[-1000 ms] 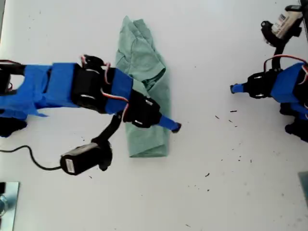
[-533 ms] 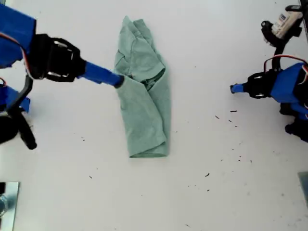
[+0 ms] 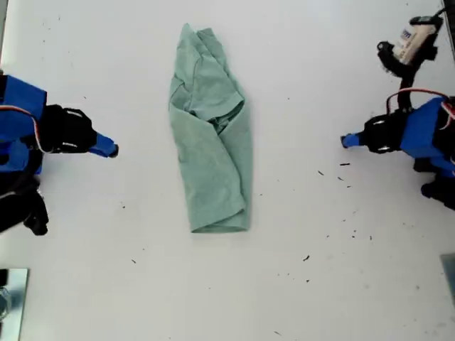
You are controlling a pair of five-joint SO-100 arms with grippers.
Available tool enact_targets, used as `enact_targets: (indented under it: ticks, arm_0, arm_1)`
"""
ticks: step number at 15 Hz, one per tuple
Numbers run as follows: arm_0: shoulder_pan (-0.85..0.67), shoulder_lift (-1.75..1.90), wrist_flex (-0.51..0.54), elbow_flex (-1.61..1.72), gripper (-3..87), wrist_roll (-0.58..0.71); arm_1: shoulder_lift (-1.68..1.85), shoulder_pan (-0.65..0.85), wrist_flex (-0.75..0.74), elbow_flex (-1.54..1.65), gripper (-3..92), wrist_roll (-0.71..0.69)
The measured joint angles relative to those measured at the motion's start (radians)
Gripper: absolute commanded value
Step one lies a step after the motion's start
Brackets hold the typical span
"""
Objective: Fold t shirt
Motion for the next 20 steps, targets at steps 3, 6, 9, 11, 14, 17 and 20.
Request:
enact_targets:
  ticks: [3, 6, 9, 11, 14, 17, 20]
  arm_0:
    - [0.117, -0.479, 0.193, -0.595, 26.6, 0.032]
    - [0.172, -0.808, 0.282, -1.017, 29.8, 0.138]
    - [0.170, -0.890, 0.295, -1.065, 30.8, 0.149]
    - [0.158, -0.940, 0.278, -1.051, 30.8, 0.149]
    - [0.117, -1.052, 0.149, -0.999, 28.0, 0.167]
    - [0.104, -1.256, 0.055, -1.006, 14.0, 0.176]
    - [0.114, -1.427, 0.017, -1.060, -0.2, 0.176]
  arm_1:
    - [-0.523, -0.201, 0.075, -0.615, 36.9, -0.009]
    - [-0.959, -0.319, 0.210, -1.175, 37.7, -0.037]
    - [-1.290, -0.365, 0.334, -1.562, 37.6, -0.038]
    - [-1.414, -0.370, 0.339, -1.624, 37.6, -0.003]
    - [-1.621, -0.385, 0.337, -1.704, 36.9, 0.074]
    - [-1.815, -0.393, 0.304, -1.776, 35.0, 0.109]
    - [-1.965, -0.397, 0.249, -1.786, 28.2, 0.147]
